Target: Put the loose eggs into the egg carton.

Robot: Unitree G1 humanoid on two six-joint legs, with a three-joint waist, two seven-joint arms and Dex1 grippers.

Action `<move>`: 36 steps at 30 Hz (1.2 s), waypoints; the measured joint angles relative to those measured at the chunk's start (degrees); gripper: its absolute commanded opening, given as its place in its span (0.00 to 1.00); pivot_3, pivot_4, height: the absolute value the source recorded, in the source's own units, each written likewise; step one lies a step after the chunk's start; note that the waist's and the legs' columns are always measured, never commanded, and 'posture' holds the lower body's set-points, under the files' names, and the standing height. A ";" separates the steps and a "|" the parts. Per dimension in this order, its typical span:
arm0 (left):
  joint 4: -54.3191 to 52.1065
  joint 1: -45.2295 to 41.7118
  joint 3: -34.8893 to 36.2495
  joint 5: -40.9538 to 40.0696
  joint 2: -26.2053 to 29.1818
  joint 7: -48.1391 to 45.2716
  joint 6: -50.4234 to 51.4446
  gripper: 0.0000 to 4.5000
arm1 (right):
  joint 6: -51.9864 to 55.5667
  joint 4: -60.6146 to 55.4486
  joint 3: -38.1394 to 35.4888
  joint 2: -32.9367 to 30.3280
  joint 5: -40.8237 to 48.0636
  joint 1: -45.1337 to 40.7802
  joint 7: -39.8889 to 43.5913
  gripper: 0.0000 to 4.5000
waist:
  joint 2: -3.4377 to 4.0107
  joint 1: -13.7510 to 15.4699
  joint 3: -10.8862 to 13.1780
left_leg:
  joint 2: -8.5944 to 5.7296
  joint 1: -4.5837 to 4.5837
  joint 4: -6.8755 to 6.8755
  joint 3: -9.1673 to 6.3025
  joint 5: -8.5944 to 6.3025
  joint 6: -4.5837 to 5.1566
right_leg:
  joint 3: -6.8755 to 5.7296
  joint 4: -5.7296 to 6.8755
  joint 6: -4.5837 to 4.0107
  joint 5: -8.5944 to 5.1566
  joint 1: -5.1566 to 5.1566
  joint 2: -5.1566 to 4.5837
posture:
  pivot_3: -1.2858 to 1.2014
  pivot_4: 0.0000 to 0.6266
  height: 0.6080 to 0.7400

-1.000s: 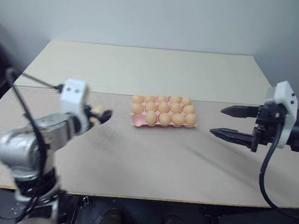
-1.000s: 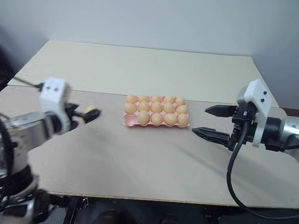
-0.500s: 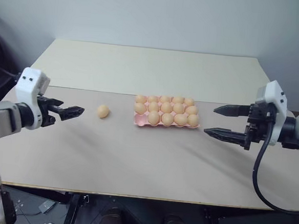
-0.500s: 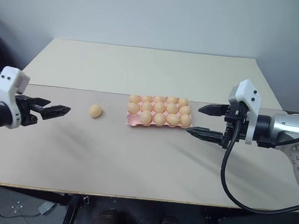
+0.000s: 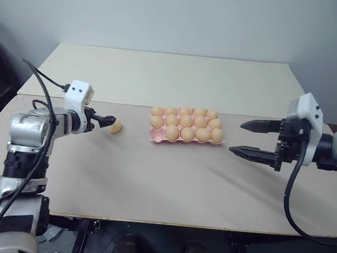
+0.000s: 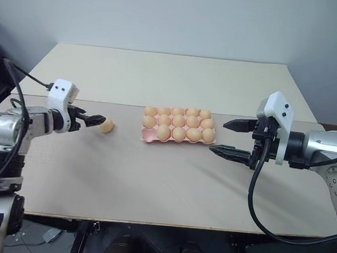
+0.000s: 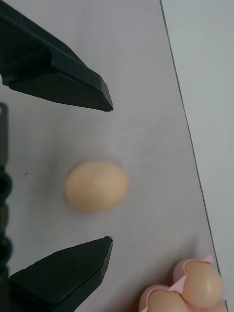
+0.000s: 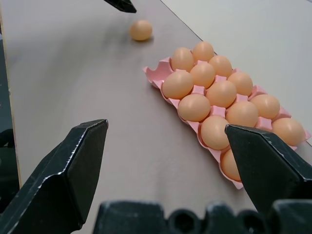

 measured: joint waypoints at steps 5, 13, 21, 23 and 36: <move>4.80 -2.11 -1.16 2.04 -4.31 1.40 -2.62 0.99 | 0.61 -0.40 -0.25 -0.02 0.04 0.10 -0.12 1.00 | 0.00 0.03 0.00 | 0.00 -0.04 0.00 0.00 0.01 -0.02 | -0.02 0.05 0.00 0.00 0.00 0.00 | 0.52 0.24 1.00; 12.21 -3.53 -1.51 5.02 -7.63 3.12 -6.99 0.99 | 1.28 -0.62 -1.12 -0.11 0.16 0.29 -0.11 1.00 | 0.00 0.00 0.00 | 0.00 -0.01 0.01 0.00 0.01 -0.02 | -0.02 0.05 0.01 0.00 0.00 0.00 | 0.52 0.24 1.00; 16.67 -3.83 -2.71 7.70 -10.51 3.56 -11.28 0.99 | 1.70 -0.64 -1.12 -0.83 0.25 0.31 0.14 1.00 | 0.00 0.02 0.00 | 0.00 -0.02 0.02 -0.01 0.02 -0.03 | -0.05 0.06 0.01 0.00 0.02 -0.01 | 0.52 0.24 1.00; 17.86 -4.61 -2.82 8.34 -11.10 3.58 -11.92 0.99 | 1.81 -0.65 -1.11 -0.83 0.55 0.30 0.15 1.00 | 0.00 0.02 0.00 | -0.01 0.00 0.03 -0.01 0.02 -0.03 | -0.04 0.05 0.01 0.00 0.03 -0.01 | 0.52 0.24 1.00; 18.46 -5.09 -2.78 9.95 -12.30 3.88 -12.36 0.44 | 2.06 -0.67 -1.12 -0.98 1.10 0.31 0.00 1.00 | 0.00 0.03 0.00 | -0.01 -0.01 0.04 -0.02 0.03 -0.04 | -0.05 0.07 0.01 0.01 0.04 -0.01 | 0.52 0.24 1.00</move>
